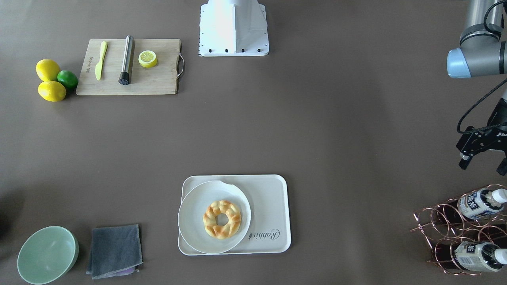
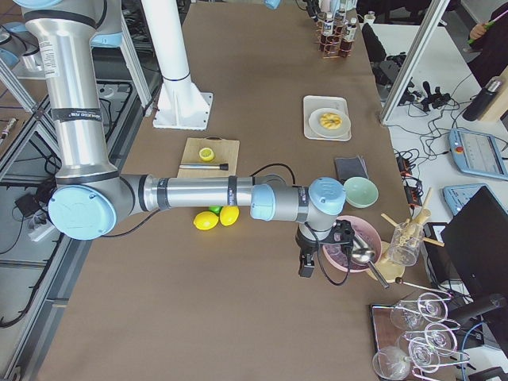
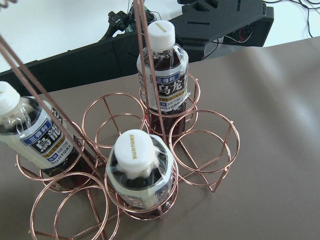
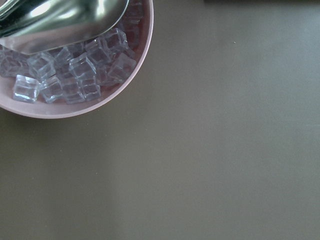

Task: Place tea on tray
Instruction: 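Reach the left gripper into the copper rack and grasp a dark tea bottle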

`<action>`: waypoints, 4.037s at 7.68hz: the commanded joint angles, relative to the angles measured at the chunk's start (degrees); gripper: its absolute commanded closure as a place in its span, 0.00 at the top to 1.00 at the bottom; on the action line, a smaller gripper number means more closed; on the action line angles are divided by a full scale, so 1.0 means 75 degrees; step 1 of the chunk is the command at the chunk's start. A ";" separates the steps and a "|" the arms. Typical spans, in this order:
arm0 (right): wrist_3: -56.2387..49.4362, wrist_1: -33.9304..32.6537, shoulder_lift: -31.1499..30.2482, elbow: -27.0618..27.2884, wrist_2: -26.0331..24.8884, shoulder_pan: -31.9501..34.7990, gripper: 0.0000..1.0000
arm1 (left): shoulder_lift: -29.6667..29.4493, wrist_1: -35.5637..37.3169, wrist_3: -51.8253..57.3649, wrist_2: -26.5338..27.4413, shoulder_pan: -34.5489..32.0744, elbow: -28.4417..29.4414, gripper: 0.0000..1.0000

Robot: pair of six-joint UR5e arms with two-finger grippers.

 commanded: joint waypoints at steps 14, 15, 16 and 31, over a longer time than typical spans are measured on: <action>0.0129 0.0000 -0.0015 0.0111 0.0056 0.0000 1.00 | -0.0984 -0.0425 0.0560 -0.0014 -0.0451 0.1450 0.82; 0.0117 0.0000 -0.0015 0.0111 0.0056 0.0000 1.00 | -0.1019 -0.0437 0.0561 -0.0014 -0.0451 0.1509 0.76; 0.0117 0.0000 -0.0015 0.0122 0.0056 0.0000 1.00 | -0.1019 -0.0437 0.0561 -0.0014 -0.0451 0.1510 0.62; 0.0106 0.0000 -0.0156 0.0181 0.0230 0.0011 1.00 | -0.2260 0.4403 -0.1415 -0.0794 -0.0470 -0.2193 0.00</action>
